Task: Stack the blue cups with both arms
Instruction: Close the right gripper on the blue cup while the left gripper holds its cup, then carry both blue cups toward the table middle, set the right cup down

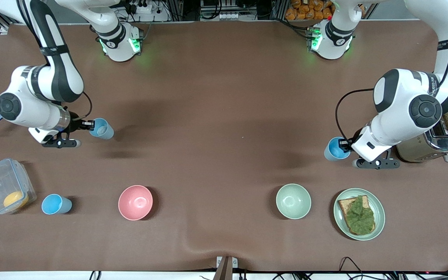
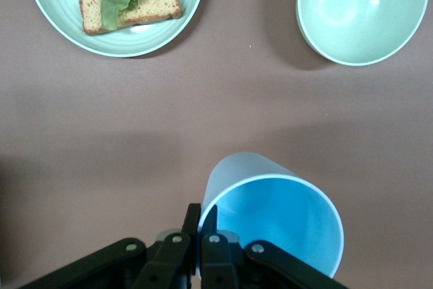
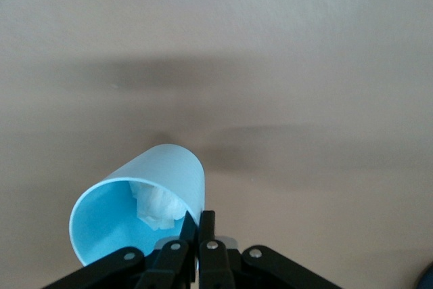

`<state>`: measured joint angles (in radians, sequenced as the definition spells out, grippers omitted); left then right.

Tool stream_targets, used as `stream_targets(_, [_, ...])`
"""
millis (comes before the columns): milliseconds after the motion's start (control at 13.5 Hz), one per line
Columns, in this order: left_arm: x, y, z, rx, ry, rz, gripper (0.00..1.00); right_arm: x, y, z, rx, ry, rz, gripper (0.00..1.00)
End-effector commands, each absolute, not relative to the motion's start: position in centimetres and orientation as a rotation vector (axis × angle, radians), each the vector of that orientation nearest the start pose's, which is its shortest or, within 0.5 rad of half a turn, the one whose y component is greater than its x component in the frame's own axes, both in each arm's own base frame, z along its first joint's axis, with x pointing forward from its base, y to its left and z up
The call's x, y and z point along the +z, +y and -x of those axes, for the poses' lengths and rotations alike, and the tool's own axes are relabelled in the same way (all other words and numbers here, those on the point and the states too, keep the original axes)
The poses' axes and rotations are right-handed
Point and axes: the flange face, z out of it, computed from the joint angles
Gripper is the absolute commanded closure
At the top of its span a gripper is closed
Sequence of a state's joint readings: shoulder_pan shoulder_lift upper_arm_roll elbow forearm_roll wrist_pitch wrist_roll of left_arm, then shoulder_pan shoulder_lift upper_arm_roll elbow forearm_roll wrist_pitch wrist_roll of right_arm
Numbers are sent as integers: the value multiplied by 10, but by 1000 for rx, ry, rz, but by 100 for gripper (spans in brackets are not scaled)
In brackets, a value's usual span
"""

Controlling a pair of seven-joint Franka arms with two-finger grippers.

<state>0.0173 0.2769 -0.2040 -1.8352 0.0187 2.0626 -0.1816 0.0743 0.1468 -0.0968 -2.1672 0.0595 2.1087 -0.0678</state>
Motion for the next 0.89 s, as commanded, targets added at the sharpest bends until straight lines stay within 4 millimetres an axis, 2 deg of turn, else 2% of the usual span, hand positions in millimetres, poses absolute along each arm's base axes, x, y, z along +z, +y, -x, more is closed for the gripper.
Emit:
stream_targets(0, [384,-114,-611,92,-43,3181,100,327,38,-537,287,-39,3074,100])
stream_targets(148, [386,-115,-612,87,-43,3182,100,337,89,-539,259,-4,3072,100])
stream_targets(222, [387,-116,-612,83,-64,3183,100,348,119,-543,225,31,3081,100])
stream_targets(369, [388,-125,-610,85,-98,3180,100,361,185,-536,195,121,3093,100])
stream_targets(517, [388,-127,-609,83,-96,3180,100,362,237,-521,197,212,3069,100])
stream_targets(812, [389,-128,-609,80,-93,3181,100,341,322,-500,185,331,3014,100])
